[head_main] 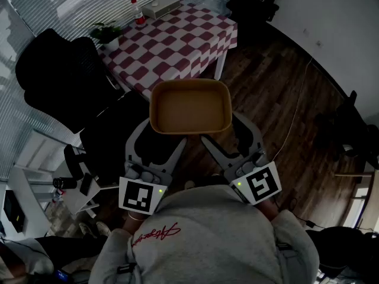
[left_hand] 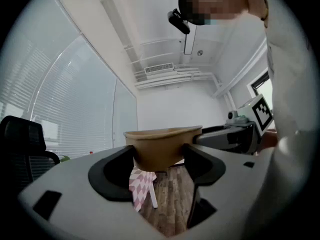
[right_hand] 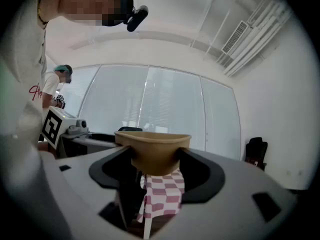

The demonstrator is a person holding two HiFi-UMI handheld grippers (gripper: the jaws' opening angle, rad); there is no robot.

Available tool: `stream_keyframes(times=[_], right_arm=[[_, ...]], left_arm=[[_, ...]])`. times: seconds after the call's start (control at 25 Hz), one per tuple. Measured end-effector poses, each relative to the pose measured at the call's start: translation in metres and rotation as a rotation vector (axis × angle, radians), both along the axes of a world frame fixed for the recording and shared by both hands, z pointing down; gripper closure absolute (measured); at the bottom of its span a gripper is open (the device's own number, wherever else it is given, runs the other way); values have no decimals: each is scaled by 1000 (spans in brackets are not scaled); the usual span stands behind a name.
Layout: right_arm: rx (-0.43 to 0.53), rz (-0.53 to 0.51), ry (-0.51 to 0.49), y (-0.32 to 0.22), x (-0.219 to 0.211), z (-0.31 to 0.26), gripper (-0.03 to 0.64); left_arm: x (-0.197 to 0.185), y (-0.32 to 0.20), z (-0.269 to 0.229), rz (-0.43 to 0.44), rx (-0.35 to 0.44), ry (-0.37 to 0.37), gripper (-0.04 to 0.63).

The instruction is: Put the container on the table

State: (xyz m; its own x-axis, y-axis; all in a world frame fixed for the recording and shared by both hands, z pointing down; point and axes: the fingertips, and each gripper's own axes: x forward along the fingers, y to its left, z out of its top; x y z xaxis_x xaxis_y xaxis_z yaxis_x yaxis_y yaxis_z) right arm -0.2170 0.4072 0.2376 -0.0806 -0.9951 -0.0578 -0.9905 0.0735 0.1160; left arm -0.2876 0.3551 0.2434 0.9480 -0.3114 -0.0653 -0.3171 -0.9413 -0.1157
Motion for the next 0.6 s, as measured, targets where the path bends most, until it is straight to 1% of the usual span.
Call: stream_keyframes(times=[0.6], right_arm=[[-2, -4, -5, 0, 1, 3, 311]], left_arm=[[1, -1, 3, -2, 7, -10, 275]])
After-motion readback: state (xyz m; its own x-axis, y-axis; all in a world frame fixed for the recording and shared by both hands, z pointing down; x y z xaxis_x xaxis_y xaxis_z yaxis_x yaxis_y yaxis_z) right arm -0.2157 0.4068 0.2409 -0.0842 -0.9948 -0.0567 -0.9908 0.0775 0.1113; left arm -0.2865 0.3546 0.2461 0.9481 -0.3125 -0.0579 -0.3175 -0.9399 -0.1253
